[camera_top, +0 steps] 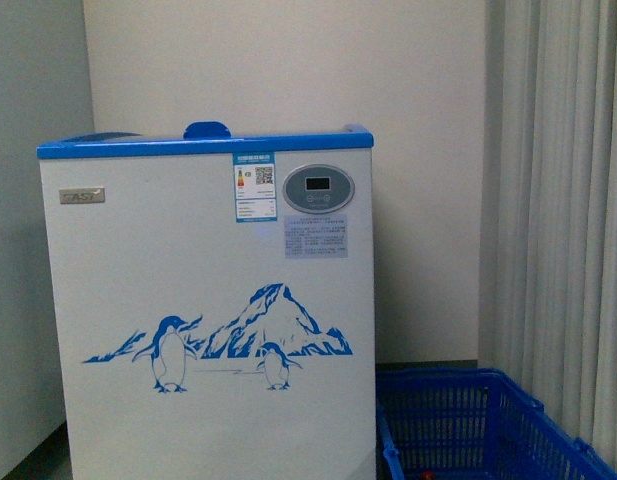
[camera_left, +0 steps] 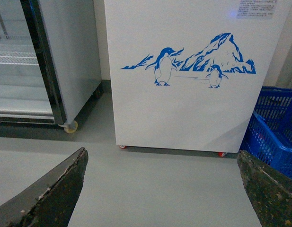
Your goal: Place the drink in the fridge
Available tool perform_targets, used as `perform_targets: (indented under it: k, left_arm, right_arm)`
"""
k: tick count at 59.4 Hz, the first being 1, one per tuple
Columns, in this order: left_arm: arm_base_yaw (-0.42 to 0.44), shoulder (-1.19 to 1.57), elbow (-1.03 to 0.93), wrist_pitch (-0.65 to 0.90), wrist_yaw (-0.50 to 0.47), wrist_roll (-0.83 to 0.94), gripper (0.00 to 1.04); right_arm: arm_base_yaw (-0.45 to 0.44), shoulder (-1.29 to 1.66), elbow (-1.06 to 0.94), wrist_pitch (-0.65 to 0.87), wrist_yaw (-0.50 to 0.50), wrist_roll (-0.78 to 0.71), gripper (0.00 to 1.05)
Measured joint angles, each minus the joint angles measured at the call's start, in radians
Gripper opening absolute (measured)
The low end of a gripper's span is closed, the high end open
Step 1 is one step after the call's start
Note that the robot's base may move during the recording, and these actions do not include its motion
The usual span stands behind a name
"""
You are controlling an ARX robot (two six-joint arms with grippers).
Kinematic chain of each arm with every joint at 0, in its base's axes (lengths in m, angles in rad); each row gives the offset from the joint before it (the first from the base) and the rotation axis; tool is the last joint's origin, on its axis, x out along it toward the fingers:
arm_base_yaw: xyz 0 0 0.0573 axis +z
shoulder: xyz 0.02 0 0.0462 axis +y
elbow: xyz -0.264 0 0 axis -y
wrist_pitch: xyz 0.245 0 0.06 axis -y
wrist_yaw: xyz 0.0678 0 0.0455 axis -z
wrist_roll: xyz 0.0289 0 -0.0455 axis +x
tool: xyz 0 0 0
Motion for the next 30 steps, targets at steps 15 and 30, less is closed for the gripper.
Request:
perform_targets:
  k: [15,30]
  left_arm:
    - [0.000,0.000,0.000,0.000,0.000,0.000,0.97]
    - [0.000,0.000,0.000,0.000,0.001,0.000,0.97]
  right_arm:
    - [0.000,0.000,0.000,0.000,0.000,0.000,0.97]
    - [0.000,0.000,0.000,0.000,0.000,0.000,0.97]
